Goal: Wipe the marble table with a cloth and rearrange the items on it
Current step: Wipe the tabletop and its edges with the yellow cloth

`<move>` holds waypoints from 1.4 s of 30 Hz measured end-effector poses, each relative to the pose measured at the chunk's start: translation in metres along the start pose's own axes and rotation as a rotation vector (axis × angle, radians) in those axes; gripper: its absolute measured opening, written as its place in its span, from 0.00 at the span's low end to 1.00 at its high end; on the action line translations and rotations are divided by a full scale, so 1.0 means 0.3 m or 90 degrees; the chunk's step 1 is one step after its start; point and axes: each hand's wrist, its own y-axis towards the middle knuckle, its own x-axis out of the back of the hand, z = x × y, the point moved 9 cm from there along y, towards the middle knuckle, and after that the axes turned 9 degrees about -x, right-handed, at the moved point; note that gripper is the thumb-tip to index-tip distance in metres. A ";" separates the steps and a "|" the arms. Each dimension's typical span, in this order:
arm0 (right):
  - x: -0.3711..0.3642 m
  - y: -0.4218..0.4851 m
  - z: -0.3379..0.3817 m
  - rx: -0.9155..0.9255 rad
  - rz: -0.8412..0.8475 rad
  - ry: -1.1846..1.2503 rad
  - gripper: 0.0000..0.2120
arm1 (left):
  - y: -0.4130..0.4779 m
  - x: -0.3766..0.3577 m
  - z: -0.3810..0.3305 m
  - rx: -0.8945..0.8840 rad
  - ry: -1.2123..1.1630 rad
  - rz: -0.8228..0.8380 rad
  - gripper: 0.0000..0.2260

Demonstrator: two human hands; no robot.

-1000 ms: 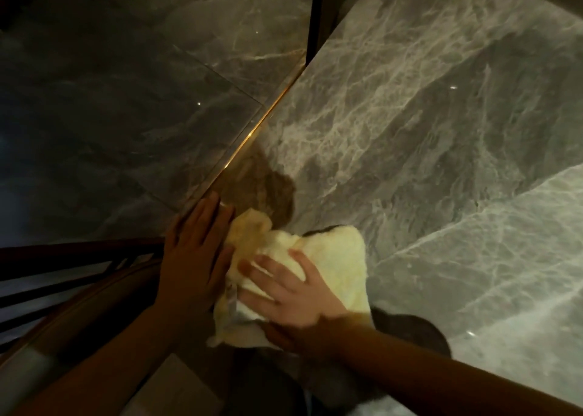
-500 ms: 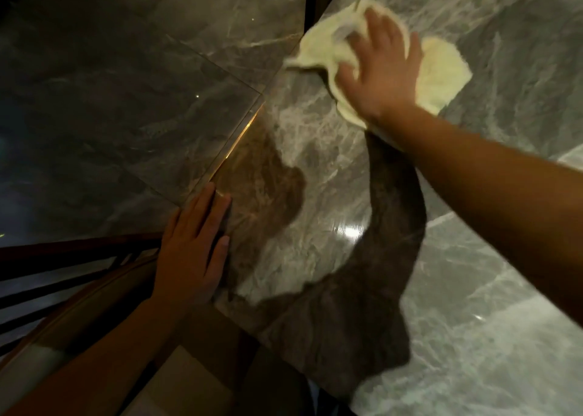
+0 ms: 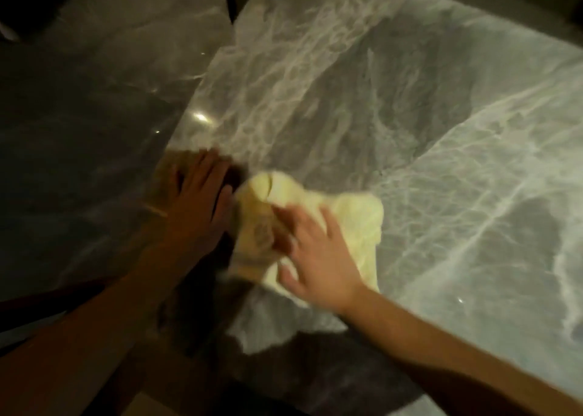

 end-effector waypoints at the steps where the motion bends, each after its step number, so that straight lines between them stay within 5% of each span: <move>1: -0.015 -0.103 -0.004 0.018 0.013 0.001 0.24 | 0.061 0.011 -0.052 -0.018 0.002 -0.024 0.23; 5: -0.020 -0.376 -0.222 -0.020 0.021 -0.005 0.24 | 0.226 -0.034 -0.280 -0.112 -0.060 -0.023 0.22; 14: 0.213 -0.481 -1.176 -0.474 -0.096 -0.019 0.29 | 0.170 -0.294 -0.641 -0.257 0.000 0.118 0.25; 19: 0.275 -0.441 -1.378 -0.708 -0.182 0.004 0.28 | 0.162 -0.323 -0.645 -0.252 0.088 0.128 0.26; 23: 0.200 -0.461 -1.190 -0.631 -0.137 0.000 0.32 | 0.159 -0.327 -0.647 -0.254 0.101 0.146 0.26; 31: 0.010 -0.692 -0.397 -0.225 -0.040 0.091 0.25 | 0.164 -0.318 -0.655 -0.244 0.112 0.126 0.26; 38: 0.020 -0.789 -0.352 -0.191 -0.017 0.219 0.25 | 0.163 -0.283 -0.706 -0.165 -0.009 0.130 0.26; 42: 0.106 -0.779 -0.399 -0.151 -0.060 0.267 0.28 | 0.115 -0.234 -0.923 -0.245 -0.001 0.117 0.28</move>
